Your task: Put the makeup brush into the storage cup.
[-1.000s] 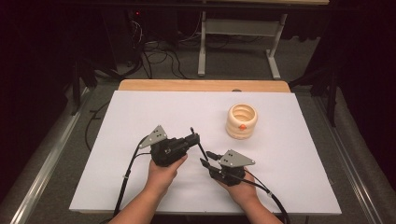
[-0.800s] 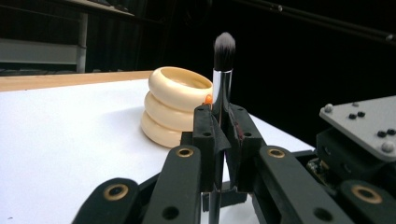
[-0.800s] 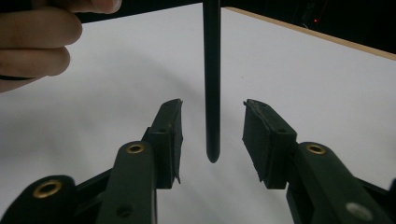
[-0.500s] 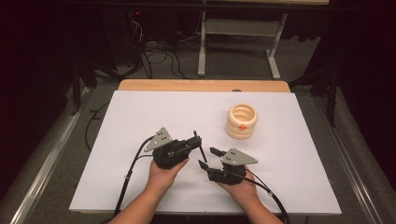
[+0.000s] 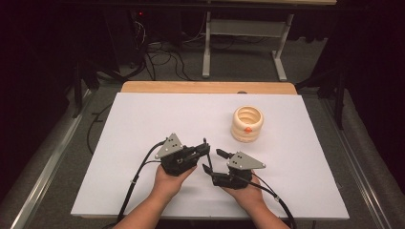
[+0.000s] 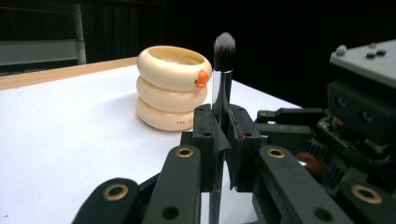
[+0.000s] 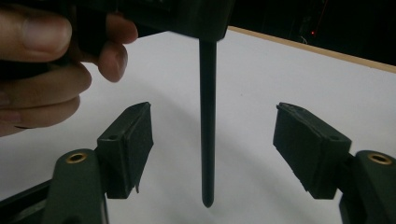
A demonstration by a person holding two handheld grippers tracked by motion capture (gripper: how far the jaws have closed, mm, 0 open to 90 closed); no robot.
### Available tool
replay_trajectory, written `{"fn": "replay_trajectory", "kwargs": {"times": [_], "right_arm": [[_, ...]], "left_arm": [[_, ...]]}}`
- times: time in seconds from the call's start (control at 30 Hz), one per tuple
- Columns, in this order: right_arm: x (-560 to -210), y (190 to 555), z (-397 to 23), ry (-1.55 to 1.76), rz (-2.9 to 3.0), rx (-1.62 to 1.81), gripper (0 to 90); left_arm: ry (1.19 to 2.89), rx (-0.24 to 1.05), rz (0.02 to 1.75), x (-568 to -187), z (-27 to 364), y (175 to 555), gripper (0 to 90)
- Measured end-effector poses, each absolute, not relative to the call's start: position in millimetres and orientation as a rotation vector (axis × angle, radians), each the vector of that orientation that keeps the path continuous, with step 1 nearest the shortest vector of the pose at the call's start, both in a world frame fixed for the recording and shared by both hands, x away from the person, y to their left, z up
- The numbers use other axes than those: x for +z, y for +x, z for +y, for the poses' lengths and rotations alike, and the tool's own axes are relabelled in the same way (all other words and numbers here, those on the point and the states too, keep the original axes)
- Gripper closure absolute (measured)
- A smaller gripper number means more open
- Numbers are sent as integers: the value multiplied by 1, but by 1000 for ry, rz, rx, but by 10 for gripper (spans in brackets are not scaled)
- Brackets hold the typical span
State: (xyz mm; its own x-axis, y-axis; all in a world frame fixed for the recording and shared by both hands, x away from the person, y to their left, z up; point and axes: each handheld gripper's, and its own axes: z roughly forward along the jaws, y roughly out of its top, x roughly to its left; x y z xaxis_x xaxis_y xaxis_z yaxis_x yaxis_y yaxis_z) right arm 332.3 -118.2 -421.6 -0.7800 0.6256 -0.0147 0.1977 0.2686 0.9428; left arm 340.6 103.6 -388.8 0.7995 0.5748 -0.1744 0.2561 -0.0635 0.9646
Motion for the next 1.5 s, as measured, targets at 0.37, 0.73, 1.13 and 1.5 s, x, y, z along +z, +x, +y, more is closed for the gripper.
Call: {"fn": "replay_trajectory", "kwargs": {"times": [0.37, 0.73, 1.13, 1.5], "right_arm": [[-417, 328, -120, 721, 2132, 1549, 500], [-416, 326, -120, 695, 2103, 1560, 645], [-416, 324, -120, 714, 2092, 1551, 758], [-416, 325, -121, 712, 2084, 1555, 827]], "left_arm": [[1682, 306, 648, -391, 98, 339, 835], [1690, 301, 639, -392, 95, 337, 835], [1683, 296, 635, -392, 94, 337, 835], [1681, 299, 637, -392, 94, 336, 834]]}}
